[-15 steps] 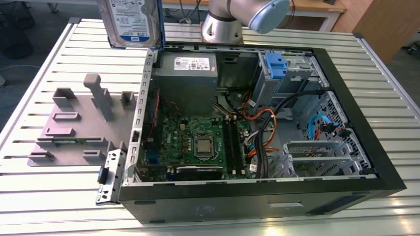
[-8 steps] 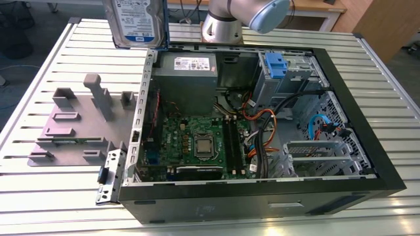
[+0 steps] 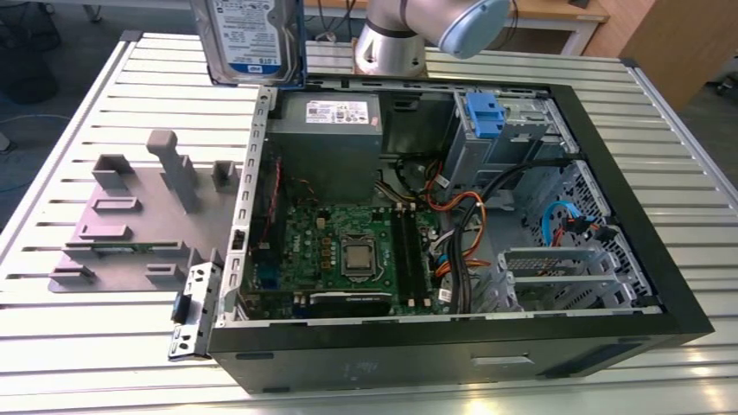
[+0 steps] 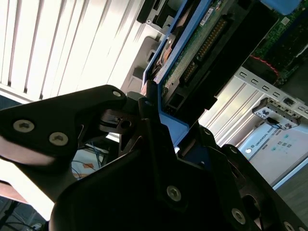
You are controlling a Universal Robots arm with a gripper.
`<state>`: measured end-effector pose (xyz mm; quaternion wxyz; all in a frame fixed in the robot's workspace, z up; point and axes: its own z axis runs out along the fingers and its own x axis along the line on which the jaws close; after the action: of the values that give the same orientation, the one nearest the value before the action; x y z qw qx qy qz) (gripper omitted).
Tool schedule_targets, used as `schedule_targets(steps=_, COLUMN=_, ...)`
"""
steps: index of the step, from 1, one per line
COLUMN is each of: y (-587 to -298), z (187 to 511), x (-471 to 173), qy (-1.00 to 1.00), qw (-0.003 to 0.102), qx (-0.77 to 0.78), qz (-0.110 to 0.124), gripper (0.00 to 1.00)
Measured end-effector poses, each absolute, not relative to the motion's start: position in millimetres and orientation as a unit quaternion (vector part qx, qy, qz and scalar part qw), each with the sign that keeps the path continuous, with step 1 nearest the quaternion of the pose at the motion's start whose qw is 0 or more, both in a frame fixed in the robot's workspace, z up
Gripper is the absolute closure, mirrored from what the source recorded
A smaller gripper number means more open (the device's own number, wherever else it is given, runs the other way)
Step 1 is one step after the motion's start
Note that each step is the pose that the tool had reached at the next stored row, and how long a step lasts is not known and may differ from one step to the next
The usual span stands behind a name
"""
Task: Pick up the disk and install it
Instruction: 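Pick up the disk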
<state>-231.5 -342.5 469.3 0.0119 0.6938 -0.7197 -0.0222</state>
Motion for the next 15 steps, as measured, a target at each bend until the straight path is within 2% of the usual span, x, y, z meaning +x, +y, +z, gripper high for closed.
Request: schedule_targets(steps=15, y=-343, z=469, x=-212, qy=-0.720, qw=0.012, qx=0.694, qz=-0.022, gripper=0.63)
